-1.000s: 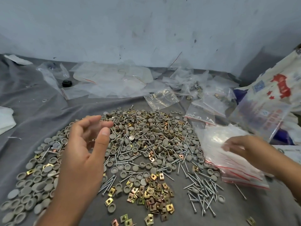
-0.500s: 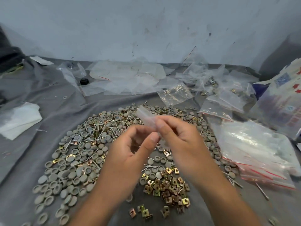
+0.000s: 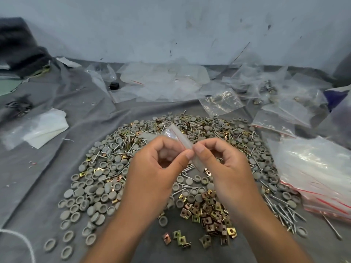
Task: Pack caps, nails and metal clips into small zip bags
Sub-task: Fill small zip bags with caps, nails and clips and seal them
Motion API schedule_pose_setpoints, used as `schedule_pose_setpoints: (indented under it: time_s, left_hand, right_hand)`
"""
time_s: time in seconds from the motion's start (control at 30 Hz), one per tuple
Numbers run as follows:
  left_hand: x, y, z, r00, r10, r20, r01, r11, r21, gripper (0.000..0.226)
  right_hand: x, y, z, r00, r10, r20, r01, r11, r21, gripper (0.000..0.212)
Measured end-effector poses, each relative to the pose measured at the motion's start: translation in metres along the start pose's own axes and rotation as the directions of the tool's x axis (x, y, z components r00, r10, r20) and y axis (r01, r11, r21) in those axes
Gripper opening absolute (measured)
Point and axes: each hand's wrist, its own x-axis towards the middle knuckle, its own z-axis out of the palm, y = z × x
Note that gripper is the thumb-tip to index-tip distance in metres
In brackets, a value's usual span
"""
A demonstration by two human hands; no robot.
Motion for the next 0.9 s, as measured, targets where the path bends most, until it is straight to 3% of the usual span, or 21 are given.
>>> schedule_pose_setpoints:
  time_s: [0.2, 0.37, 0.5, 0.6, 0.67, 0.73, 0.9]
  left_hand:
    - [0.002, -0.002, -0.001, 0.997, -0.057, -0.052, 0.055, 0.998, -0.03, 0.027]
    - [-0.002, -0.001, 0.002, 0.994, 0.096, -0.056, -0.077, 0.958, 0.275, 0.017]
    - [-0.003, 0.003, 0.002, 0.989, 0.142, -0.031, -0.124, 0.938, 0.323, 0.021]
    - [-0.003, 0.004, 0.002, 0.993, 0.116, -0.027, -0.1, 0.937, 0.335, 0.018]
    - [-0.001, 0.002, 0.001, 0.99, 0.115, -0.078, -0.081, 0.934, 0.347, 0.013]
    - [0.0, 0.002, 0.0, 0.981, 0.124, -0.152, -0.062, 0.932, 0.358, 0.023]
    - [-0.003, -0.001, 0.001, 0.974, 0.198, -0.111, -0.107, 0.833, 0.542, 0.032]
  right_hand:
    - [0.003, 0.002, -0.013, 0.994, 0.032, 0.107, -0.037, 0.998, 0.051, 0.015]
    - [-0.003, 0.002, -0.009, 0.99, 0.011, 0.14, -0.018, 0.998, 0.053, 0.027]
    - [-0.002, 0.003, -0.013, 0.993, 0.007, 0.114, -0.014, 0.998, 0.059, 0.003]
    - [-0.001, 0.002, -0.019, 0.999, 0.024, 0.036, -0.023, 0.999, -0.022, 0.006]
    - [0.0, 0.002, -0.025, 1.0, -0.008, -0.021, 0.006, 0.993, -0.119, 0.009]
    - [0.001, 0.003, -0.032, 0.999, -0.032, -0.029, 0.025, 0.974, -0.226, 0.01]
    - [-0.005, 0.009, -0.045, 0.969, 0.146, 0.201, -0.024, 0.861, -0.508, 0.008]
